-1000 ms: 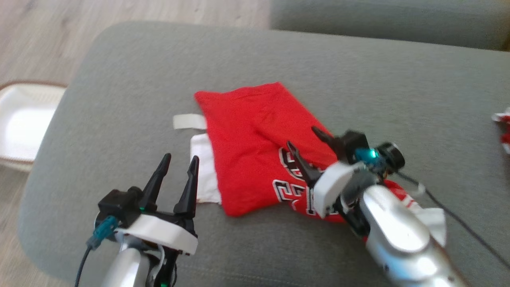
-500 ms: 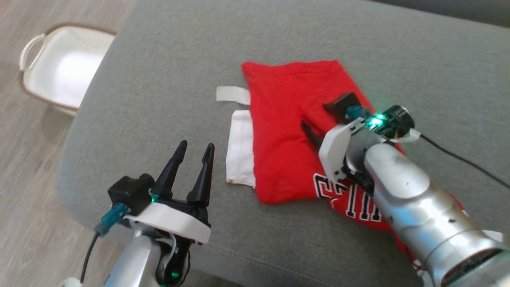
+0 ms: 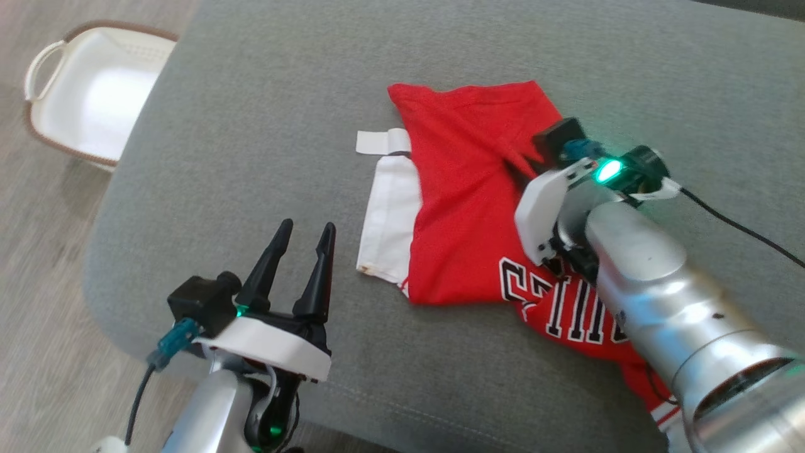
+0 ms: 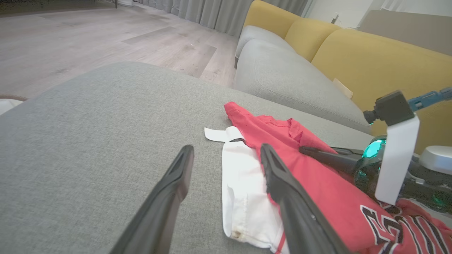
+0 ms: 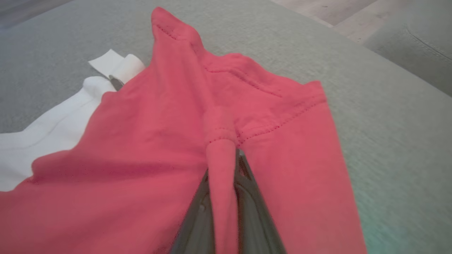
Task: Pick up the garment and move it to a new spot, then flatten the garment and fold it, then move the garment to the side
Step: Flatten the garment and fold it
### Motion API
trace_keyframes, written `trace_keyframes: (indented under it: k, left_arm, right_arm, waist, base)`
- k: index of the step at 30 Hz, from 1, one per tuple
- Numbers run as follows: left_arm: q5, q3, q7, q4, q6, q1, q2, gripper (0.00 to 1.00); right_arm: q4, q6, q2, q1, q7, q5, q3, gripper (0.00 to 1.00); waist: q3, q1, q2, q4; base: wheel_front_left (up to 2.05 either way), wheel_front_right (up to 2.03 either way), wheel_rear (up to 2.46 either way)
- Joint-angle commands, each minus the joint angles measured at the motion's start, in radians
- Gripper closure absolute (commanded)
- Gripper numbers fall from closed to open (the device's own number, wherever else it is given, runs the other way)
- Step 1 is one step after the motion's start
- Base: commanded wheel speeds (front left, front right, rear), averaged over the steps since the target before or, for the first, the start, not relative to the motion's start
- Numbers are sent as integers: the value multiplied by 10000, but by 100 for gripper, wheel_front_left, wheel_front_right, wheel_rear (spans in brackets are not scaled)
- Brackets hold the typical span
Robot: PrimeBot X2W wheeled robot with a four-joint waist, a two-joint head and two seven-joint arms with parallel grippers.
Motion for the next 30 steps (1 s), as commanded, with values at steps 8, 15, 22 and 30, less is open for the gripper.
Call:
trace_keyframes:
  k: [8, 15, 22, 30]
  left_arm:
    - [117, 474, -78, -356, 3, -371, 42, 0]
    - [200, 490, -78, -408, -20, -265, 41, 0]
    - [244, 483, -78, -400, -47, -183, 41, 0]
    - [311, 503, -78, -336, -65, -74, 41, 0]
  right_arm:
    - [804, -9, -935, -1481, -1687, 347, -1335, 100]
    - [1343, -9, -3014, -2064, -2323, 216, -3007, 100]
    - [1426, -9, -4335, -1600, -2361, -490, -4969, 100]
    - [1430, -9, -3734, -1001, -2514, -1670, -6467, 0]
  waist:
    - [-268, 0, 0, -786]
    - [-409, 0, 0, -1213]
    - [-529, 0, 0, -1512]
    - [-827, 0, 0, -1790]
  base:
    - [0, 0, 0]
    - [0, 0, 0]
    - [0, 0, 0]
    - [0, 0, 0]
